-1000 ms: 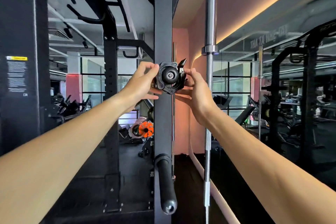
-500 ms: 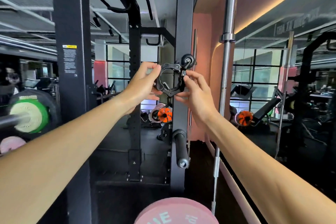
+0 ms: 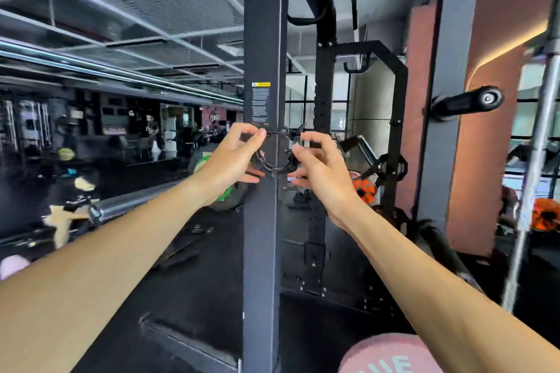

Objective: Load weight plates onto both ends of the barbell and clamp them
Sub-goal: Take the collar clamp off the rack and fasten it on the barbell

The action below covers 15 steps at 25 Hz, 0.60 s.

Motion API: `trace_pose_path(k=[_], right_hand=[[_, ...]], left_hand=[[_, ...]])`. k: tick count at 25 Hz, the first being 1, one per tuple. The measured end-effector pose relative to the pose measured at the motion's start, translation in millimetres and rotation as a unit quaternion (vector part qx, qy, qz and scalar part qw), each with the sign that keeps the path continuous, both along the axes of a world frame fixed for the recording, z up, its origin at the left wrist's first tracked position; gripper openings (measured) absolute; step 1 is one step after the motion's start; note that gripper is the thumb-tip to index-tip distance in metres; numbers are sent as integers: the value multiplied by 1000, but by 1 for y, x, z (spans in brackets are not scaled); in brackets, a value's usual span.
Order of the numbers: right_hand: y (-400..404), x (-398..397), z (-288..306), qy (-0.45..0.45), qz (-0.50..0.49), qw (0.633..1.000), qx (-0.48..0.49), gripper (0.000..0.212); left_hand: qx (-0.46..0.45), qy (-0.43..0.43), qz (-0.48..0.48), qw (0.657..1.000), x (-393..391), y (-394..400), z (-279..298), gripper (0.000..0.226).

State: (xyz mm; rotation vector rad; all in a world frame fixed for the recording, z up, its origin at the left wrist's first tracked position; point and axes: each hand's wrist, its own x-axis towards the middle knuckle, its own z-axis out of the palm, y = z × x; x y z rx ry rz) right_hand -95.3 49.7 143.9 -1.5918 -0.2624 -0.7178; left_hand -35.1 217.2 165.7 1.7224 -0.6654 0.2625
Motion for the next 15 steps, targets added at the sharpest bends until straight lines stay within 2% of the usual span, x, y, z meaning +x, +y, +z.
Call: trace_pose_path(k=[4,5,7,10,15], right_hand=[[79,34,-5,-22,44,997,-67,52],[100,42,-6,-22,54,994,-91,55],[135,55,-10,-16,60,992,-113,48],[170,70,-17,-15,44,996,-78,33],[197,94,-20,-5,31,995,-90,34]], left_hand=[[11,8,34,999,16,92,-2,32],[16,6,40,999,20,116,-4,31],[19,10,34,999,29,154,-9,35],[22,36,24,999,40,190,-18,52],[27,41,35,998,56,219,-28,54]])
